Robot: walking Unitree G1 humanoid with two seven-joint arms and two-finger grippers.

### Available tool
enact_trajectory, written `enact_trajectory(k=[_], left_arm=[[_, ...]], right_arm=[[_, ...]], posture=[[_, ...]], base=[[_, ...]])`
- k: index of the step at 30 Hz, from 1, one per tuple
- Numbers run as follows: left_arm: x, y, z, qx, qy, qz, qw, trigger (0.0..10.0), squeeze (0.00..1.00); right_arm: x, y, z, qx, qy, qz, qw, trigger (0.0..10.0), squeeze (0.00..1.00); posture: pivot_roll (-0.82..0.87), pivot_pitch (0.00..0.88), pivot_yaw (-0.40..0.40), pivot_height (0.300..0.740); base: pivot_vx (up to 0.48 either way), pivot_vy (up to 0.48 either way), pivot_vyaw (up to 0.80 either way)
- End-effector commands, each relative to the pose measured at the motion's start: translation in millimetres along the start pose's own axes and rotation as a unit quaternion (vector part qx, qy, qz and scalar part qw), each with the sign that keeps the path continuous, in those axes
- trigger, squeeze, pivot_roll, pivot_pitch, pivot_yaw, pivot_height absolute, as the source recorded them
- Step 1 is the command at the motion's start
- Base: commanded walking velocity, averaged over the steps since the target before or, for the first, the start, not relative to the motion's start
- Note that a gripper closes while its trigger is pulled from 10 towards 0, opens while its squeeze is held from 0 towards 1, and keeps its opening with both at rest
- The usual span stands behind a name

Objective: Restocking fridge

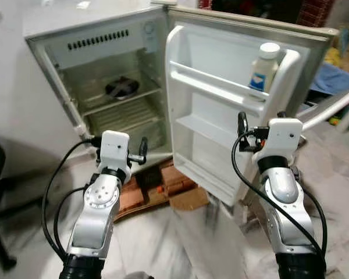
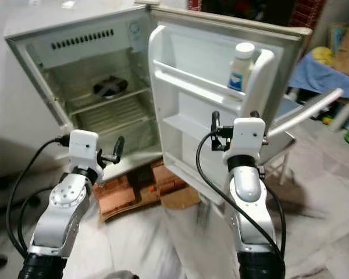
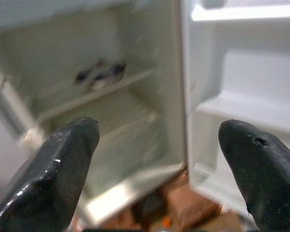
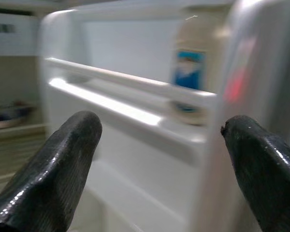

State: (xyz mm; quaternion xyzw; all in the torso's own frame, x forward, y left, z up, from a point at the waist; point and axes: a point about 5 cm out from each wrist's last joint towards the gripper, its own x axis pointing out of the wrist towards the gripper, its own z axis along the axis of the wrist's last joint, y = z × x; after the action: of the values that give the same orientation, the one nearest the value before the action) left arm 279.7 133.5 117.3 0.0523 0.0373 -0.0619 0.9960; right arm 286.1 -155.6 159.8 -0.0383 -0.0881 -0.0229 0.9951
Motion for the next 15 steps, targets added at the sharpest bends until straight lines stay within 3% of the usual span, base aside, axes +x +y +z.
enact_trajectory(k=[1,15], left_arm=[[1.0,0.9,4.6,0.005,-0.006,0.001,1.0,10.0,0.0],[-3.8,0.6,0.1,0.0,0.005,0.009,1.0,10.0,0.0]], right_arm=[[0.9,1.3,4.7,0.003,-0.01,0.003,1.0,10.0,0.0],[4.6,1.3,3.6,0.011,-0.011,0.012,1.0,10.0,0.0]], posture=[[0.0,0.0,0.044,0.74],[0.01,0.0,0.028,0.74]], base=[[0.0,-0.465,0.0],[0.0,-0.466,0.0]])
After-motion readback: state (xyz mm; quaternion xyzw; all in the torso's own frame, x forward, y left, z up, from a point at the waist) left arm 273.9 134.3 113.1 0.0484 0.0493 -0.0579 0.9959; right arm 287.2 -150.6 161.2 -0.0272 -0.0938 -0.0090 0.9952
